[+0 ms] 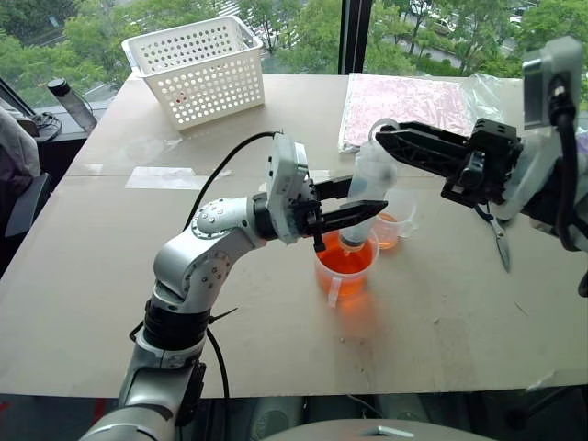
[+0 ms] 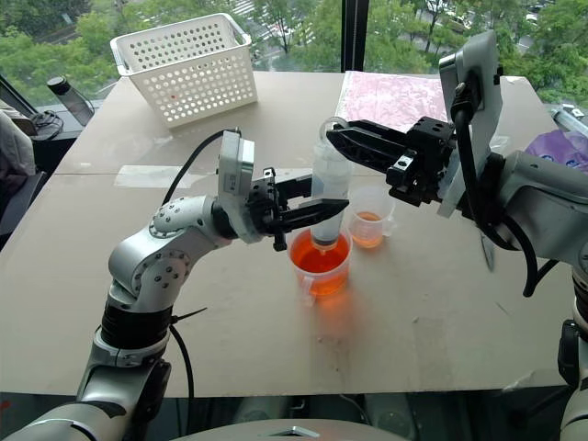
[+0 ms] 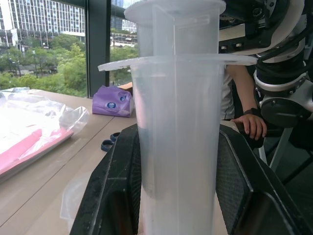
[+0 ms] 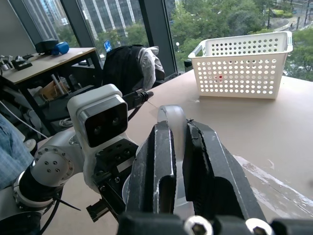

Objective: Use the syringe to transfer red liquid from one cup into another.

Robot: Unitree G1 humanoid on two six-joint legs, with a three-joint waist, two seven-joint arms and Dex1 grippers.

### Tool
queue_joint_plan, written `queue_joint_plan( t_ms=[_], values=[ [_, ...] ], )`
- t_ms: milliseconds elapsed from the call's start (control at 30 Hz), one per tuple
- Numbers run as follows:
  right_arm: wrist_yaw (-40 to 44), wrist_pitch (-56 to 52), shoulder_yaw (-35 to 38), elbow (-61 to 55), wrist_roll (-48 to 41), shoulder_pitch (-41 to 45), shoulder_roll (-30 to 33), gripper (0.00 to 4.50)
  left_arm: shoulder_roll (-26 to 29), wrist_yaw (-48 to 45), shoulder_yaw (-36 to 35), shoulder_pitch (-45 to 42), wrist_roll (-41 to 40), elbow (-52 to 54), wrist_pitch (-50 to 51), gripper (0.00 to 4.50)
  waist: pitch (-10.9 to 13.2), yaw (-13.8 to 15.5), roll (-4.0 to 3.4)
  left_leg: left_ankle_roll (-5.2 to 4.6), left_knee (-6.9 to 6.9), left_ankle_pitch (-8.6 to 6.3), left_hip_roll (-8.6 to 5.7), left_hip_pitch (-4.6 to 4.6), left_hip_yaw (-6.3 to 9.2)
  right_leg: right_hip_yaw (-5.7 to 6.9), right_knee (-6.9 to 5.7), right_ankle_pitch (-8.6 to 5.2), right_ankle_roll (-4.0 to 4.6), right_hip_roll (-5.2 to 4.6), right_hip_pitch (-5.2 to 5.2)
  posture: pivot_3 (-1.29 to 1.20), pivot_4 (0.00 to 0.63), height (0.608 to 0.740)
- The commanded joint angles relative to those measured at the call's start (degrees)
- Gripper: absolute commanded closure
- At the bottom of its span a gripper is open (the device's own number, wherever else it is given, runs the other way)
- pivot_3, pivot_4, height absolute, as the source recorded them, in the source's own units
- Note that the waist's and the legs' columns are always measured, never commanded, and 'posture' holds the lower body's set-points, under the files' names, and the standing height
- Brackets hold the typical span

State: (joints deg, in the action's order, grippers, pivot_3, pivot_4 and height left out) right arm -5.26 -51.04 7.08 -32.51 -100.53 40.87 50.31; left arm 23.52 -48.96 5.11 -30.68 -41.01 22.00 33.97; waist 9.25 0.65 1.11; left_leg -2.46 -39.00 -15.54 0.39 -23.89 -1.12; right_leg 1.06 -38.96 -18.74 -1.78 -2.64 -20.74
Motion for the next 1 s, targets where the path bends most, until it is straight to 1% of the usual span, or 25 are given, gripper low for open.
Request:
queue_joint_plan(
  t_ms=[33, 667, 1000],
  values=[
    [-0.2, 3.7, 3.6, 0.3, 0.1, 1.5, 0.0, 4.44, 0.1, -1.9, 1.7, -0.1, 0.4, 1.1, -0.8, 3.09, 0.0, 0.0, 0.00, 0.00, 0.00, 0.00, 0.00, 0.00, 0.00, 0.00, 0.00, 0.00, 0.00, 0.00, 0.00, 0.00, 0.150, 0.740],
    [-1.4, 4.7, 3.8, -0.2, -0.2, 2.0, -1.6, 4.44, 0.9, -3.8, 2.3, 2.5, 1.7, 0.7, -3.1, 3.09, 0.0, 0.0, 0.00, 0.00, 0.02, 0.00, 0.00, 0.00, 0.00, 0.00, 0.01, 0.00, 0.00, -0.01, 0.00, 0.00, 0.150, 0.740],
    [-1.1, 3.6, 3.0, -1.3, 0.2, 1.3, -1.0, 4.44, 0.5, -3.7, 2.0, 2.2, 1.7, 0.1, -3.7, 3.09, 0.0, 0.0, 0.00, 0.00, 0.02, 0.00, 0.00, 0.00, 0.00, 0.00, 0.01, 0.00, 0.00, -0.01, 0.00, 0.00, 0.150, 0.740]
  ],
)
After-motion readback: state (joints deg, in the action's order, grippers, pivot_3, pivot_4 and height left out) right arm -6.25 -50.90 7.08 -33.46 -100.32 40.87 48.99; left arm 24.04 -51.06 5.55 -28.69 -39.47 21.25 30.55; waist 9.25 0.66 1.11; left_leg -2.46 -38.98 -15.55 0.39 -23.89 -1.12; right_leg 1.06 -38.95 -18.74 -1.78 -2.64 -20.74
